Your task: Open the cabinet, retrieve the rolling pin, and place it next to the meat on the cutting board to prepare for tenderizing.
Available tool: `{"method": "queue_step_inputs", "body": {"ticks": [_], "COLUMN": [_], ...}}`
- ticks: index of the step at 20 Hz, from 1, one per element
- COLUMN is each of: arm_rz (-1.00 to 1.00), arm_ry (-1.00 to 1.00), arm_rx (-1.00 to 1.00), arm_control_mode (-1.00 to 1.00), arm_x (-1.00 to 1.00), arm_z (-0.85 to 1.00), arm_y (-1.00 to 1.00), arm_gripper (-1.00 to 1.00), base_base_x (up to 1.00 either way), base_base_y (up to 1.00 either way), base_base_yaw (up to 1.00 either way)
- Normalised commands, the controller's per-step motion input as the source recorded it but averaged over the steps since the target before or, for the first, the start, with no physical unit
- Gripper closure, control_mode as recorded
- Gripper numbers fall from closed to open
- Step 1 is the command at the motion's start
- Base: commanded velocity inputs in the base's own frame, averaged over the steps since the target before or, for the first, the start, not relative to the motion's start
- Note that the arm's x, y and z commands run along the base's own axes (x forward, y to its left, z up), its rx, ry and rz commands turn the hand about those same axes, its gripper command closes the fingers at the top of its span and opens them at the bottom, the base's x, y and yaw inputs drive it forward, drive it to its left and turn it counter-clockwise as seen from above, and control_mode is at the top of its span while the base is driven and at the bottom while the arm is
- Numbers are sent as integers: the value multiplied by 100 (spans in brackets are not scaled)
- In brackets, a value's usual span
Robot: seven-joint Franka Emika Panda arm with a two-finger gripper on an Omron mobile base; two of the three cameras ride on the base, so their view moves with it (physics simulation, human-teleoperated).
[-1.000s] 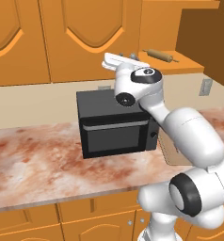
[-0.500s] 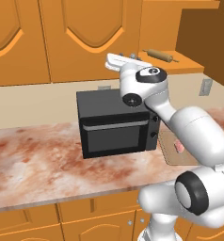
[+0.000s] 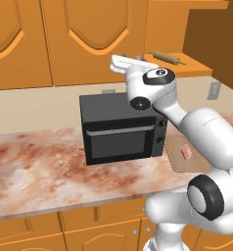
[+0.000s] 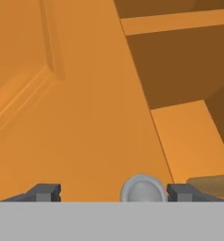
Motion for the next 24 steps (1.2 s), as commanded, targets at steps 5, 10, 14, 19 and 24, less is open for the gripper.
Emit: {"method": "queue_step_inputs", "body": {"ticks": [5, 10, 14, 19, 24], "arm_rz": [3, 2, 0, 0, 0], "arm_ry": [-1, 0, 0, -3, -3], "arm_rx": [0, 0, 0, 0, 0], "arm_control_mode": [-100, -100, -100, -100, -100], "arm_x": [28, 12, 0, 0, 0], "arm_z": [0, 0, 0, -4, -4], "arm_y": [1, 1, 1, 0, 4], "arm_gripper": [100, 100, 100, 100, 100], "base_base_x": [0, 0, 0, 0, 0], "base_base_y": [0, 0, 0, 0, 0], "base_base_yaw": [0, 0, 0, 0, 0]}}
